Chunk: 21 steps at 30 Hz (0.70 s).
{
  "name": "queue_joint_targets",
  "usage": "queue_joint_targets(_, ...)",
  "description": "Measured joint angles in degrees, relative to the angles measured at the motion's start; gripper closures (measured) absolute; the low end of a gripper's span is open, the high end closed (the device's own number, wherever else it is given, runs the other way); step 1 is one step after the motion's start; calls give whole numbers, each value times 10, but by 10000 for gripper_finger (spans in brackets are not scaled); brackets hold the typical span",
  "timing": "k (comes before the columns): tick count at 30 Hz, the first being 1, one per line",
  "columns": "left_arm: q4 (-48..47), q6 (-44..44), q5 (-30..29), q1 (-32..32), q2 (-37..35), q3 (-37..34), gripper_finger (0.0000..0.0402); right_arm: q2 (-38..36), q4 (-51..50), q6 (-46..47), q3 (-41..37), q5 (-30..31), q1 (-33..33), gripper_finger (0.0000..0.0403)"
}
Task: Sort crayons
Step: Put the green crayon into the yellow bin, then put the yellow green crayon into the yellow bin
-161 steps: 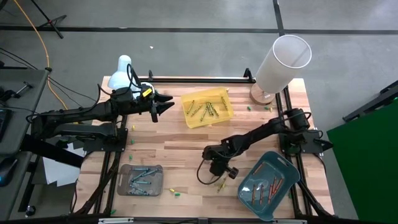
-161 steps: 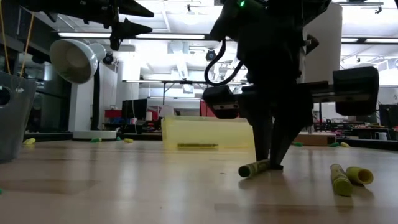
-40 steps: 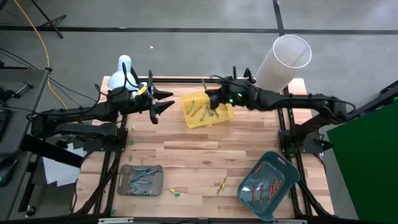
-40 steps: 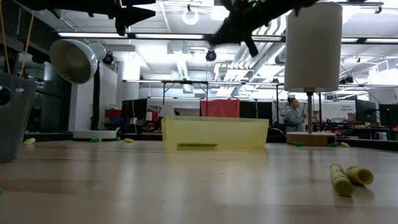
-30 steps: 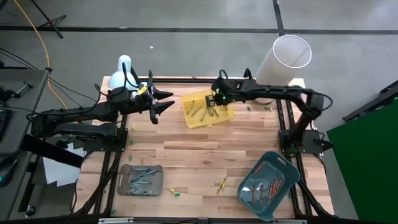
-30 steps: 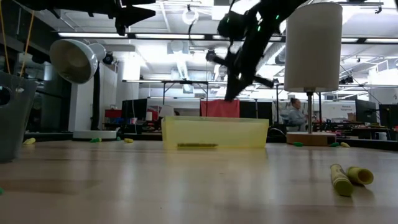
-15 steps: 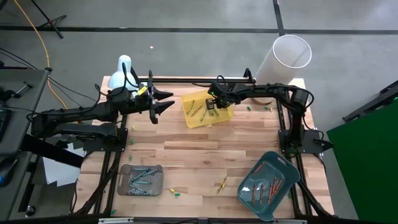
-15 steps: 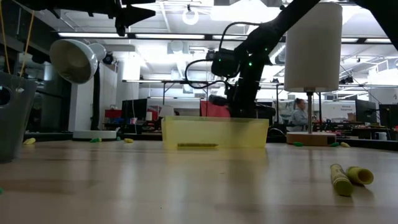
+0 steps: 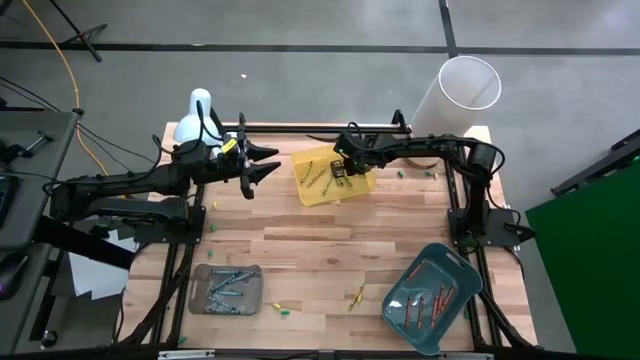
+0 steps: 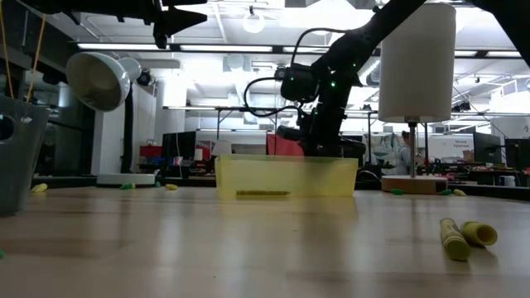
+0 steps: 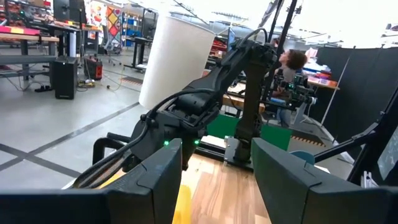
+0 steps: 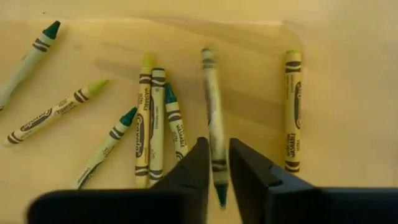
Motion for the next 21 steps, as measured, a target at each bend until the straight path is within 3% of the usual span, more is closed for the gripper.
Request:
queue_joint_targets(5,0,0,0,0,0,0,220,-21,-6,-9,0,1,0,282)
queue_joint_targets(10,-1,0,0,0,0,0,220,-73,-17,-83,0,-15,-1,225)
queue_joint_targets(16,0,0,0,0,0,0,220,-194,-7,-191,1,-84,14,211)
queue_joint_targets(21,26,-44,0,0,0,-1,220,-302,13,-225,1,-110,58,210)
